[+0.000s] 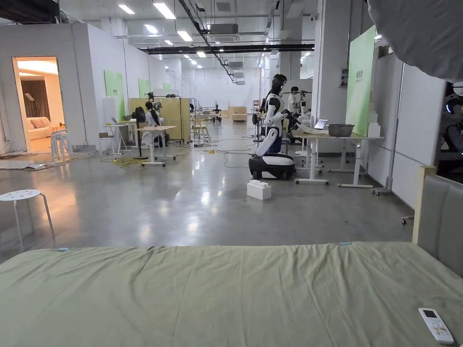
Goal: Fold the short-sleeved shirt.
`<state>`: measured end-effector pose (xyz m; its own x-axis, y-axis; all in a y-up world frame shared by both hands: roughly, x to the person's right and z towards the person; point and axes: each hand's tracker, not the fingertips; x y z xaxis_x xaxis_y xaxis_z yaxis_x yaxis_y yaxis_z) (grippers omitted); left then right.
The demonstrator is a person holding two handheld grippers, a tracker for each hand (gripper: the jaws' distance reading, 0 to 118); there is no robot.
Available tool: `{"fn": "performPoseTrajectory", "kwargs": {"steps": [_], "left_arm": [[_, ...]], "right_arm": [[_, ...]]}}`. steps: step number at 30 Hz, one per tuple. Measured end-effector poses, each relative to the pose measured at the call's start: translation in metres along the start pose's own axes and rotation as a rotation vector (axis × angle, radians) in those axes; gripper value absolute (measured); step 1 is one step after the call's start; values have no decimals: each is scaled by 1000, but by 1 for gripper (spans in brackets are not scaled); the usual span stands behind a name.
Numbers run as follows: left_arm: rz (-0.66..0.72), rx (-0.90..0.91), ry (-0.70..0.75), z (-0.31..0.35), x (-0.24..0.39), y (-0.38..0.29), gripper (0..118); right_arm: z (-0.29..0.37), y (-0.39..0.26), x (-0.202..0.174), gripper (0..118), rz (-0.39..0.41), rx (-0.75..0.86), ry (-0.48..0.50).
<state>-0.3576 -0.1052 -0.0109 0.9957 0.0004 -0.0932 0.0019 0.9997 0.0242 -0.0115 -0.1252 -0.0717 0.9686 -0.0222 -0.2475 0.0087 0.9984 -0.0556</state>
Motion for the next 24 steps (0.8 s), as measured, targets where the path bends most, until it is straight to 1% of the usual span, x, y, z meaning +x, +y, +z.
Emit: {"fn": "performPoseTrajectory", "kwargs": {"steps": [9,17,21,22,23,24], "left_arm": [[0,10,5,2,-3,0,118],[-7,1,14,1,-3,-3,118],[-28,-11,23,-10,0,-13,118],[-61,32,25,-13,1,-20,118],[-96,99,13,-15,2,-29,118],[-116,128,2,-20,2,-38,118]], "right_arm": [[-3,0,-3,118,2,1,3],[-6,-3,-10,118,55,3,-8],[-12,-14,-13,118,104,35,-42],[-14,-19,-14,118,122,60,-51],[-15,-25,-13,118,147,133,-51],[-18,-31,-12,118,144,150,-33]]}}
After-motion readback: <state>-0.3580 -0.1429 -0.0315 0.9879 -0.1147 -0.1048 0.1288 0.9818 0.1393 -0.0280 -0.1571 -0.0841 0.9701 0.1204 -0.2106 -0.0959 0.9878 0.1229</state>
